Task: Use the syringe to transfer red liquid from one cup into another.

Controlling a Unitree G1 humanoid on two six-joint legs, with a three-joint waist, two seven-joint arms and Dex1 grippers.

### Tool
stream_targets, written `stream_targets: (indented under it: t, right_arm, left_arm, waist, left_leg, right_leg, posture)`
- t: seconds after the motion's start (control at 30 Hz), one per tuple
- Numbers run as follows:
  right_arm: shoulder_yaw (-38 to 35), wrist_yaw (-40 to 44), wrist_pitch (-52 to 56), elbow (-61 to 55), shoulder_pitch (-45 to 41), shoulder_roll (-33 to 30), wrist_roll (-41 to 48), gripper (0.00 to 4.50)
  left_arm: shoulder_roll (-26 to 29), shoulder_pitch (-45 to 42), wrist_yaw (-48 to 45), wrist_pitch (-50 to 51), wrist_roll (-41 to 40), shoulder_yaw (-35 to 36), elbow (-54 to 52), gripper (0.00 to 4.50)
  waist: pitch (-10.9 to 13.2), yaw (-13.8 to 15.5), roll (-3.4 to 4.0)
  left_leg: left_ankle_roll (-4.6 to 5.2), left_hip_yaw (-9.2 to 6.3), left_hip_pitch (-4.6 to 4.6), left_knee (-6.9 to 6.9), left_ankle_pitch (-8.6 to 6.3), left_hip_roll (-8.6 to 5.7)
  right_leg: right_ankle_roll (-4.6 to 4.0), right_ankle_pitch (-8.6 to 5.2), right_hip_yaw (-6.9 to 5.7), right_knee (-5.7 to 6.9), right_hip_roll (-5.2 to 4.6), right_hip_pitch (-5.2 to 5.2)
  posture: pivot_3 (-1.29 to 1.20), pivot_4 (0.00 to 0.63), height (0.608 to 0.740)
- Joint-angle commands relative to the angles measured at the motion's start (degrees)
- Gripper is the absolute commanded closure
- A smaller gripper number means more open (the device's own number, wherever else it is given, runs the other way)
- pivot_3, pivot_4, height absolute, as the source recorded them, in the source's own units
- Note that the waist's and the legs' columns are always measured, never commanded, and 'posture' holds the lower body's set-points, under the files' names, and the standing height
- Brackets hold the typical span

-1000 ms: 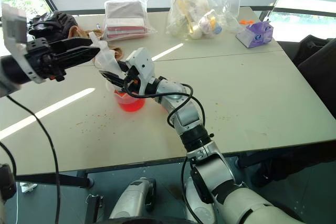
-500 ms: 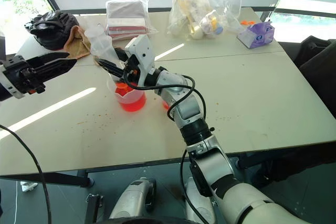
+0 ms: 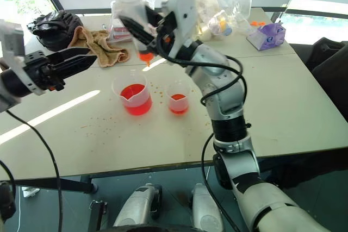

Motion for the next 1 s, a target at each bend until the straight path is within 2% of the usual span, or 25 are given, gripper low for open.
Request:
stream_targets:
  t: [0.03,0.33,0.6,0.87,1.0]
  right_arm:
    - [-2.28,-2.32,2.33,-6.46,2.34,-2.25,1.37,3.11]
    - [-1.61,-5.62,5.41,-12.95,9.86,-4.51,1.81,3.11]
    - [-0.62,-7.5,5.16,-14.12,12.95,-4.07,1.67,3.11]
    - [0.36,-7.65,4.7,-14.65,15.29,-4.33,1.62,3.11]
    - [0.76,-7.62,3.98,-14.17,16.17,-4.36,1.22,3.11]
  left_arm:
    - [-1.05,-3.81,-1.72,-2.27,1.21,-2.63,1.87,2.32]
    - [-5.66,-14.15,-4.12,-2.61,2.77,-9.28,6.54,2.32]
    - [-12.85,-22.99,-4.44,-5.27,8.07,-15.2,11.93,2.32]
    - [-18.44,-30.34,-6.16,-8.11,12.03,-17.27,19.08,2.32]
    - [-19.17,-31.8,-7.77,-8.32,12.85,-17.28,20.3,2.32]
  waist:
    - [0.0,0.06,-0.01]
    - [0.01,0.66,0.0]
    - [0.01,0.91,0.0]
    - [0.02,0.77,-0.02]
    - [0.02,0.69,-0.02]
  left_leg:
    - [0.0,0.02,0.0,0.0,0.0,0.0]
    - [0.03,0.08,-0.01,0.02,0.01,0.02]
    - [0.05,0.06,-0.01,0.13,0.02,0.0]
    - [0.05,0.03,0.0,0.12,0.02,0.01]
    - [0.05,0.04,-0.01,0.11,0.02,0.01]
  right_leg:
    - [0.0,0.0,0.01,-0.01,0.0,-0.01]
    - [0.0,0.0,0.03,0.01,0.07,-0.02]
    - [0.02,0.01,0.0,0.0,0.16,0.09]
    - [0.02,0.0,0.0,0.0,0.24,0.09]
    - [0.02,0.0,0.0,0.0,0.25,0.09]
  posture:
    - [0.0,0.15,0.736]
    - [0.0,0.15,0.736]
    - [0.0,0.15,0.736]
    - [0.0,0.15,0.736]
    - [0.0,0.15,0.736]
